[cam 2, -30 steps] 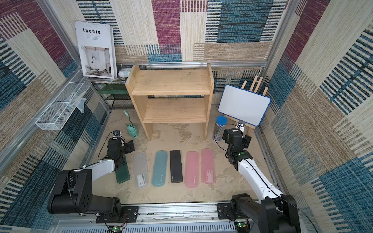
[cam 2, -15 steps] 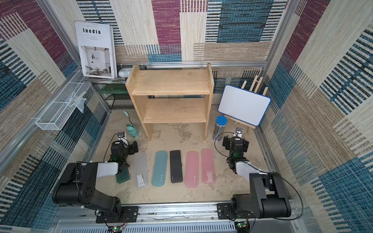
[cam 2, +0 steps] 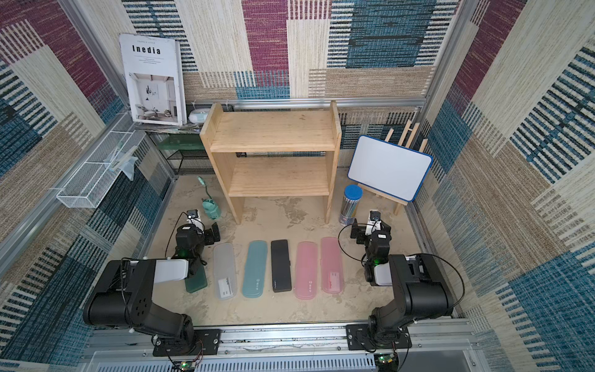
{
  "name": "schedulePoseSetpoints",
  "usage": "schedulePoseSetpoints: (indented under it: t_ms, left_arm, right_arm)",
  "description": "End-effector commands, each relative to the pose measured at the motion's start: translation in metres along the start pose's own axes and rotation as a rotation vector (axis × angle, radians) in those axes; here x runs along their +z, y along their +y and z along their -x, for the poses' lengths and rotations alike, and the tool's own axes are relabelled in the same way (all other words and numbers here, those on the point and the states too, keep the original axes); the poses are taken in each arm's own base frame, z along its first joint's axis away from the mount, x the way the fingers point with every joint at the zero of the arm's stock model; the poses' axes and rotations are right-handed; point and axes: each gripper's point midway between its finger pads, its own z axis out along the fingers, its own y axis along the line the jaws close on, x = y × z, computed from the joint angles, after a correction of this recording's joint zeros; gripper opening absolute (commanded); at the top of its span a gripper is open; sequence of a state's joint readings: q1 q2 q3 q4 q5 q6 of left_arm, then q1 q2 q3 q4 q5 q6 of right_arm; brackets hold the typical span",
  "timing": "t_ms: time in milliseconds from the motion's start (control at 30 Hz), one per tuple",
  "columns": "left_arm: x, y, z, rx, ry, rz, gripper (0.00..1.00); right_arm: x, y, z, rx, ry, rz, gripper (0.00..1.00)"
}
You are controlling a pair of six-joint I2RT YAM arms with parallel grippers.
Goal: Remove the pencil cases from the shelf
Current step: Reset both arms
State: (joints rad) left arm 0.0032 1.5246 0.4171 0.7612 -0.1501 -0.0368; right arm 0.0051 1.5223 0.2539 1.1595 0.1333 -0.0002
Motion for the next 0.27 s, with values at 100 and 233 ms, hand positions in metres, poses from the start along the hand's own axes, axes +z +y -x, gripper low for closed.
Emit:
schedulePoseSetpoints:
  t_ms: [100,233]
  left_arm:
    - [0.0013,-0.0046,0.0075,0.016,-0.024,-0.020,0.99]
    - [0.0006,-0.0046,0.0084,0.017,-0.028,-0.020,0.99]
  right_arm:
    - [-0.0005,0.0026,0.0137,-0.001,-0.054,0.016,0.99]
    - [-0.0004,0.0025,0.0132,0.001,-0.052,0.017,0.99]
